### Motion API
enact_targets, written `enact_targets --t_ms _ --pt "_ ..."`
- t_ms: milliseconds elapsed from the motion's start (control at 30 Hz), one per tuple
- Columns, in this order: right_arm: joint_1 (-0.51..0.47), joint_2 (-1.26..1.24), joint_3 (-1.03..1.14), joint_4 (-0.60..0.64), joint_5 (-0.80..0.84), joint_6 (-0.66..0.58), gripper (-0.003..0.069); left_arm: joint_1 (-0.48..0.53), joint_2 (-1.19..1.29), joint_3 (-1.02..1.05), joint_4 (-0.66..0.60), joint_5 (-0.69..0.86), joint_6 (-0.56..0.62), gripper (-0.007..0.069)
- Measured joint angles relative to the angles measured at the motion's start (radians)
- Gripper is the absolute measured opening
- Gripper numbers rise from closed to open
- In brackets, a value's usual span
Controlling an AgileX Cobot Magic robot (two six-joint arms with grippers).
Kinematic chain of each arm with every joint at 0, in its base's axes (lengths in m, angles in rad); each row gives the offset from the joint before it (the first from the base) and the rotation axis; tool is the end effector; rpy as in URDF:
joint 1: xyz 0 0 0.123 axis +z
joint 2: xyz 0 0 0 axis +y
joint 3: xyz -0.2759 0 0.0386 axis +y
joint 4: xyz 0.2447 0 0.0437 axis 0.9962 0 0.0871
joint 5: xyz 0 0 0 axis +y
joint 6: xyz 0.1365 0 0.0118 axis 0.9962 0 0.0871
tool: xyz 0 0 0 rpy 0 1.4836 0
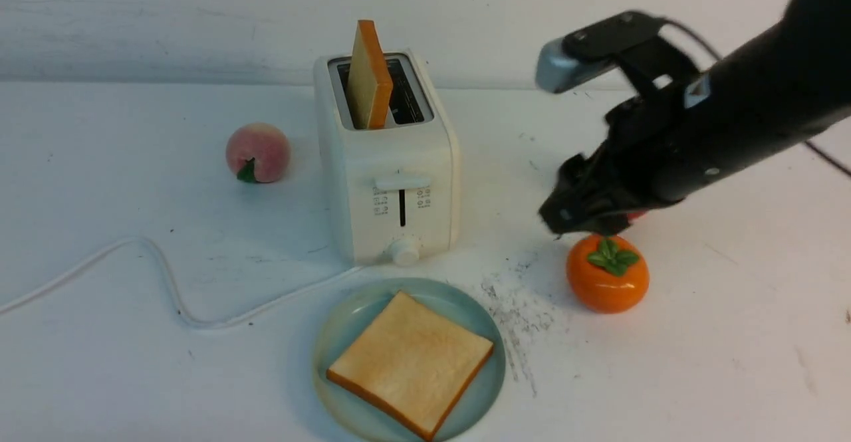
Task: Take toasted bread from bread machine on white table place on plate.
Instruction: 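Reach for a toast slice standing in the toaster with the left gripper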
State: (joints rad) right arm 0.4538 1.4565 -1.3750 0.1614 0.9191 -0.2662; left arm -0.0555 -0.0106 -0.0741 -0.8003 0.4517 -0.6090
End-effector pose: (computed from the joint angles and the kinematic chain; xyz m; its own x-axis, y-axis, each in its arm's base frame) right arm 0.2961 0.1639 0.3180 -0.6136 -0.4836 -0.6242 -0.6167 0.7872 -0.0036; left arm 0.0898 -0.0481 0.2029 -0.3860 -0.9079 -0.1632 -0.0727 0.2063 -0.9758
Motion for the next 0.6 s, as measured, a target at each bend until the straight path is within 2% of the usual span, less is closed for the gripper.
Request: enact_targets --t_ms 67,133,167,200,267,333,367,433,467,500,600 --pt "0.0 -0.08 -0.007 -0.123 0.093 0.096 0.0262 0.0 0.0 -0.078 -0.006 0.02 0.054 -0.0001" --pt "0.0 -0.152 -0.007 -0.206 0.174 0.177 0.0151 0.0 0.012 -0.165 -0.009 0.053 0.106 -0.0014" --pt "0.0 -0.202 -0.003 -0.264 0.215 0.254 0.0059 0.0 0.042 -0.228 -0.01 0.079 0.139 -0.0014" --pt "0.0 -0.236 0.002 -0.283 0.232 0.287 0.0031 0.0 0.064 -0.259 -0.01 0.104 0.155 -0.0014" --pt "0.0 -0.315 0.027 -0.32 0.251 0.37 -0.0011 0.0 0.154 -0.356 -0.002 0.172 0.203 -0.0014" --pt "0.0 -0.377 0.057 -0.334 0.255 0.413 -0.0018 0.0 0.242 -0.431 0.015 0.235 0.244 -0.0014" --pt "0.0 -0.447 0.099 -0.339 0.255 0.441 -0.0019 0.0 0.372 -0.527 0.052 0.311 0.322 -0.0014" --pt "0.0 -0.505 0.143 -0.341 0.255 0.448 -0.0019 0.0 0.469 -0.588 0.083 0.377 0.392 -0.0014" --pt "0.0 -0.568 0.197 -0.341 0.253 0.455 -0.0019 0.0 0.625 -0.678 0.13 0.448 0.506 -0.0014" --pt "0.0 -0.597 0.225 -0.341 0.249 0.457 -0.0019 0.0 0.697 -0.718 0.145 0.492 0.55 -0.0014" --pt "0.0 -0.672 0.303 -0.341 0.242 0.463 -0.0019 0.0 0.895 -0.835 0.162 0.57 0.622 -0.0014"
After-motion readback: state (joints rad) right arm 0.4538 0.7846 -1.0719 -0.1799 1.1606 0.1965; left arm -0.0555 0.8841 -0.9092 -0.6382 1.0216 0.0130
